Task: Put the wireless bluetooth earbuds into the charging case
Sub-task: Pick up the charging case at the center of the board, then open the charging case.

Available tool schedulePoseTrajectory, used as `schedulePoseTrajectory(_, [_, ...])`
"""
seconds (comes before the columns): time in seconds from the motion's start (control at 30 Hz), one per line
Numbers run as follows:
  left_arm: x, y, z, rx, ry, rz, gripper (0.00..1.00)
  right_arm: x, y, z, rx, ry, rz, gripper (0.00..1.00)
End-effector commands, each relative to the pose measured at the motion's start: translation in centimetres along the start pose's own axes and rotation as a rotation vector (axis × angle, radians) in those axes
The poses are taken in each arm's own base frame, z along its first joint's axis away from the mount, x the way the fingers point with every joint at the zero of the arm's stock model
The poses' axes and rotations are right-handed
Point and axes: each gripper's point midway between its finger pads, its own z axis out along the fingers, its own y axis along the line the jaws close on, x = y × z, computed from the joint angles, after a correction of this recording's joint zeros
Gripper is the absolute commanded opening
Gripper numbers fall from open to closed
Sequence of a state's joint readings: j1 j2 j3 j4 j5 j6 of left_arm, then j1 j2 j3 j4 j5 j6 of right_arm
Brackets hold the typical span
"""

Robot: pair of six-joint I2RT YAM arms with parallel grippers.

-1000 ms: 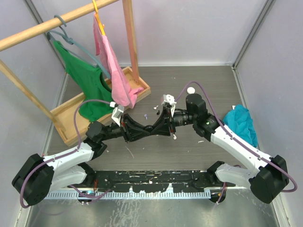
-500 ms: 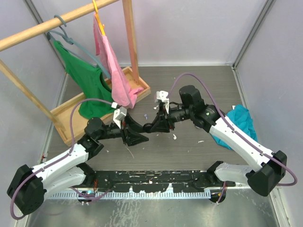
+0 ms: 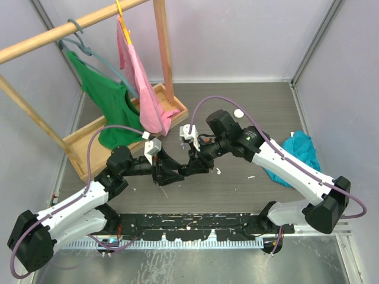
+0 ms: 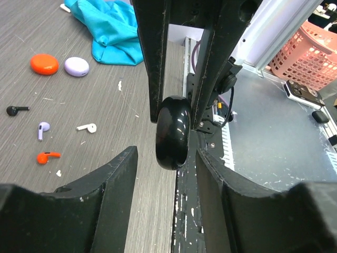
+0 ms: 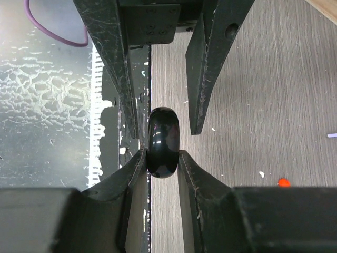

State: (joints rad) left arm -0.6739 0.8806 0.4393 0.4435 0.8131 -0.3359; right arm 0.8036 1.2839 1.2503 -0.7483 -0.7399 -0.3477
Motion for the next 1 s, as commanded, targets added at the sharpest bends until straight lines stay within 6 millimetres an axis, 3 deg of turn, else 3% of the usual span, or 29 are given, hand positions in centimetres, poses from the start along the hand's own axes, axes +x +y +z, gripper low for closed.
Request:
schedulePoseTrajectory(0.0, [-1.9, -0.8, 0.3, 0.049, -0.034, 0.068, 0.48, -1.5, 0.2, -0.5, 0.016, -0.002, -0.057, 0.01])
schedulePoseTrajectory(0.23, [-2.0, -1.0, 0.7, 0.075, -0.04, 0.062, 0.4, -1.6, 0.1, 0.1, 0.009, 0.01, -0.063, 0.01])
schedulePoseTrajectory(0.43, [-1.9, -1.1, 0.9, 0.088, -0.043, 0.056, 0.24, -1.7, 0.0, 0.3, 0.012, 0.014, -0.067, 0.01])
schedulePoseTrajectory(0.6, [-1.6, -1.2, 1.0, 0.104, -0.042, 0.07, 0.03, -1.7, 0.0, 0.3, 0.018, 0.01, -0.071, 0.02])
schedulePoseTrajectory(0.97, [-1.1, -1.5, 0.1, 0.082, -0.075, 0.243, 0.0, -2.4, -0.8, -0.4, 0.122, -0.075, -0.095, 0.34])
